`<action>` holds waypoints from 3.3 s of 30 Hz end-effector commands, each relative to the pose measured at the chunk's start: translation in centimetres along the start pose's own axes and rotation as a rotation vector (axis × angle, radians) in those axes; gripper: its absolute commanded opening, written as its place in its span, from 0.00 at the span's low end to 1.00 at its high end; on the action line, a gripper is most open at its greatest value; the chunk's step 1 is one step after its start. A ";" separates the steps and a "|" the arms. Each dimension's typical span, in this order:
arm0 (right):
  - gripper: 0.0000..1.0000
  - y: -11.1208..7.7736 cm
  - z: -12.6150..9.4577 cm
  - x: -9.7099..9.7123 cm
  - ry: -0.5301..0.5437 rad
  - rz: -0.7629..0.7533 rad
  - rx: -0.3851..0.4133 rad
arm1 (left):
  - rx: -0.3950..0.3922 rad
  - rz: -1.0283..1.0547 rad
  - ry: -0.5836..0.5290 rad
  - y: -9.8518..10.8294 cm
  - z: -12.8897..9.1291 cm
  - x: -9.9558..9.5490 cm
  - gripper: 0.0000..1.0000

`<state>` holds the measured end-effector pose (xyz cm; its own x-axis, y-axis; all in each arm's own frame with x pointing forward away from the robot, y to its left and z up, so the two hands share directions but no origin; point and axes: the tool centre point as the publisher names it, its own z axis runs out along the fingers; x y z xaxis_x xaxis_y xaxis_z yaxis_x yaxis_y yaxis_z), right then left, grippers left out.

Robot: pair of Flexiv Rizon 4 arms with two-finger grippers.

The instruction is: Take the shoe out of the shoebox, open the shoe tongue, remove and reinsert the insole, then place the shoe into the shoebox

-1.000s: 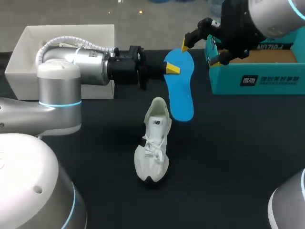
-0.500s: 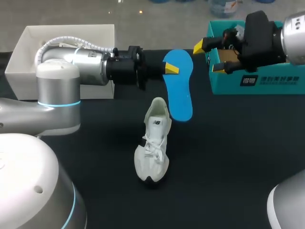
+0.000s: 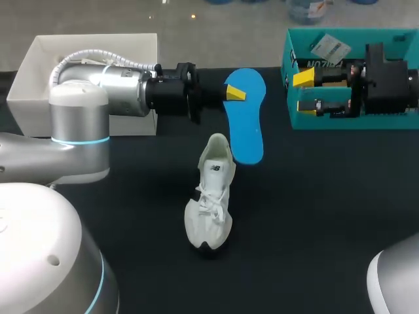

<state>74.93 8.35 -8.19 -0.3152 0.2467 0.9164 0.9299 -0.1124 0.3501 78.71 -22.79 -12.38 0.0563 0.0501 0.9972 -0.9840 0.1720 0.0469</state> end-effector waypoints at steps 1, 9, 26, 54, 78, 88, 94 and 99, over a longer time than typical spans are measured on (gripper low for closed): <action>1.00 1.0 0.8 -0.8 0.350 0.006 0.041 | -0.013 -0.011 0.008 -0.1 0.1 0.0 0.00; 1.00 0.7 0.8 -1.8 0.342 0.064 0.082 | -0.018 -0.005 0.001 0.0 0.0 0.2 0.00; 1.00 -0.3 0.7 -1.9 0.200 0.106 0.145 | -0.023 0.003 -0.007 0.4 0.2 0.3 0.00; 1.00 -0.7 0.7 -2.3 0.102 0.134 0.170 | 0.081 0.619 0.087 0.4 -0.5 1.1 0.00; 1.00 -0.7 0.7 -2.3 0.102 0.134 0.170 | 0.052 1.856 -0.019 -1.2 -1.8 2.0 0.00; 1.00 -0.7 0.7 -2.3 0.102 0.134 0.170 | -0.015 2.051 -0.112 -1.0 -1.8 2.1 0.00; 1.00 -0.7 0.7 -2.3 0.102 0.134 0.170 | -0.176 2.541 -0.400 -0.6 -1.8 2.0 0.00; 1.00 -0.7 0.7 -2.3 0.102 0.134 0.170 | -0.048 2.684 -0.433 -1.3 -1.5 1.3 0.00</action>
<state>75.13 8.41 -10.64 -0.1969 0.1395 0.9705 0.9804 0.0289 0.1947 80.40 -21.12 -11.12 -0.9563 0.0915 -0.2778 0.2774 -0.0179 -0.9606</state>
